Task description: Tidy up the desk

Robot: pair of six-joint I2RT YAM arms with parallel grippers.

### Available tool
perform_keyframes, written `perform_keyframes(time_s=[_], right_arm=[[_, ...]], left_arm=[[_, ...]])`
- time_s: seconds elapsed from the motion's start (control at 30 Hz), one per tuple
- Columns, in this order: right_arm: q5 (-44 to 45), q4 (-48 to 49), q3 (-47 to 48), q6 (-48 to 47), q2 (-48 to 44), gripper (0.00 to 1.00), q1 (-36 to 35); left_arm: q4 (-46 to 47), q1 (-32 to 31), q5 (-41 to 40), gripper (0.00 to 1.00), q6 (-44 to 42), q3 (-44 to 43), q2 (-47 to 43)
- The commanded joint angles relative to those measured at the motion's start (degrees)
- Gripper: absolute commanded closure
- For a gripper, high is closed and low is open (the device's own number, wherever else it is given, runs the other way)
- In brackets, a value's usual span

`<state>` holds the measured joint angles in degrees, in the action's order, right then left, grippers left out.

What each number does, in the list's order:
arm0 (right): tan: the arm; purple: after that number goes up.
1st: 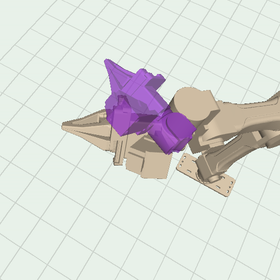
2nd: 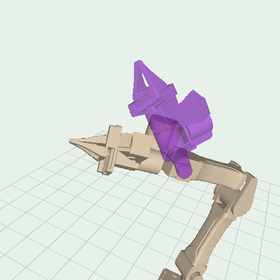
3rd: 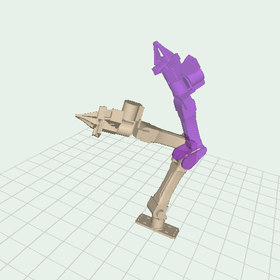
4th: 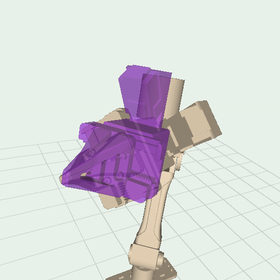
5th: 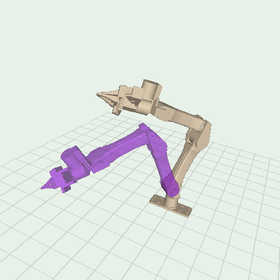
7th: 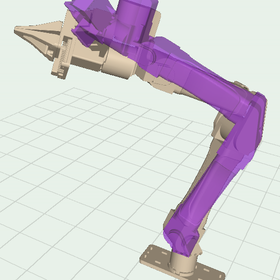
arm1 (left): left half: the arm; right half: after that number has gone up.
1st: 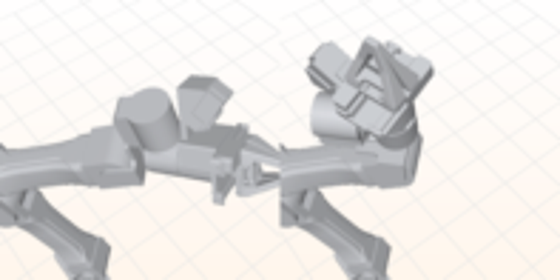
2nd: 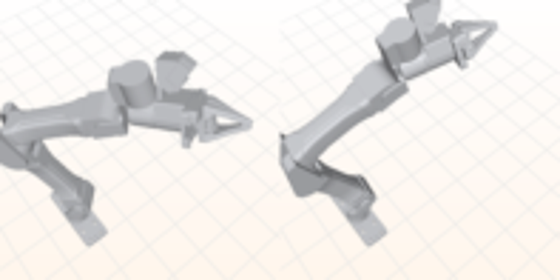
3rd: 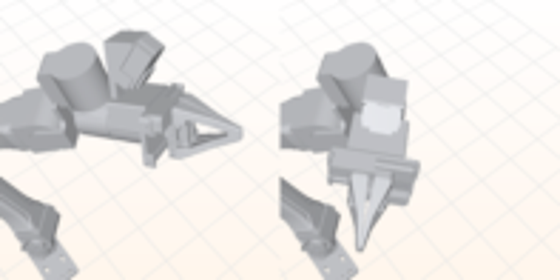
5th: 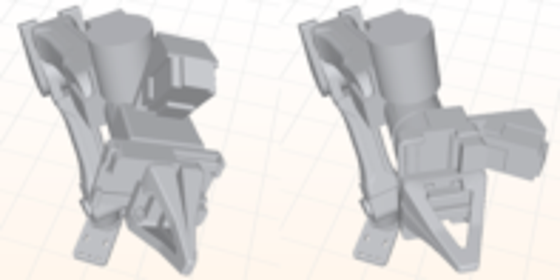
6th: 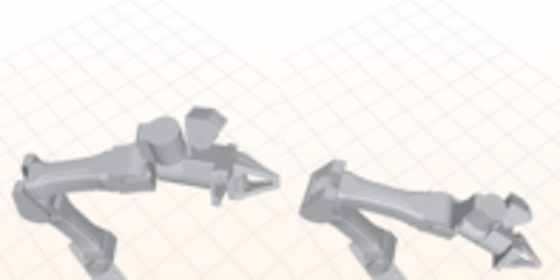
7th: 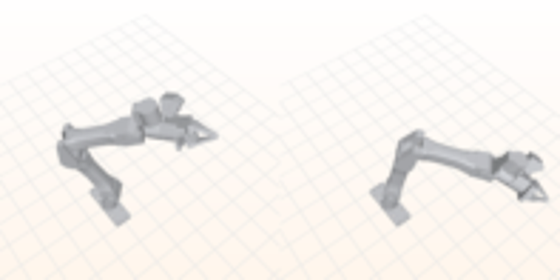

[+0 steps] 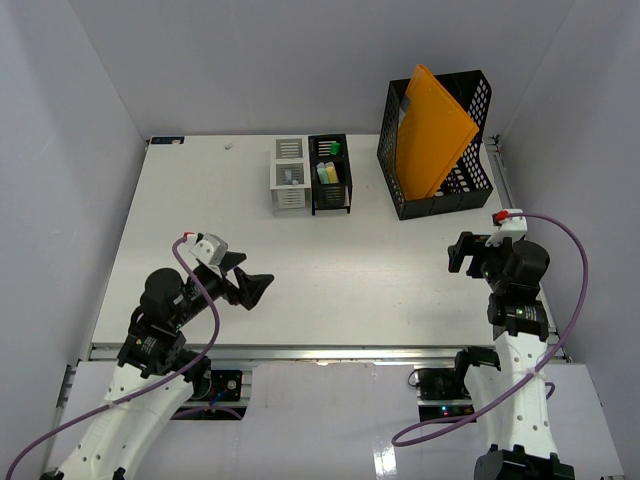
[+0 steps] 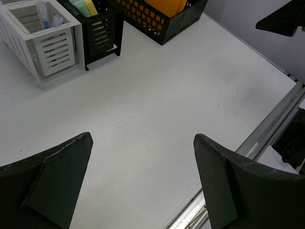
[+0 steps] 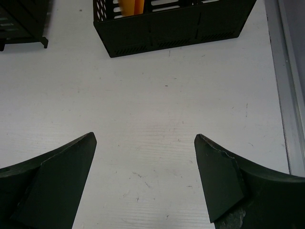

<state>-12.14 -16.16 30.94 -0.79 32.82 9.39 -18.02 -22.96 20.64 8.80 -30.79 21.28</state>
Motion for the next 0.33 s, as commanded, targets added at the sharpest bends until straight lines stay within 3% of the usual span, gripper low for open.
perform_keyframes(time_s=[0.0, 0.3], right_arm=[[-0.12, 2.19, -0.22, 0.26, -1.22, 0.1, 0.37], [0.34, 2.28, -0.4, 0.15, -1.23, 0.1, 0.37]], left_arm=[[-0.39, 0.11, 0.54, 0.02, -0.23, 0.11, 0.17], [-0.38, 0.14, 0.74, 0.02, -0.27, 0.17, 0.08]])
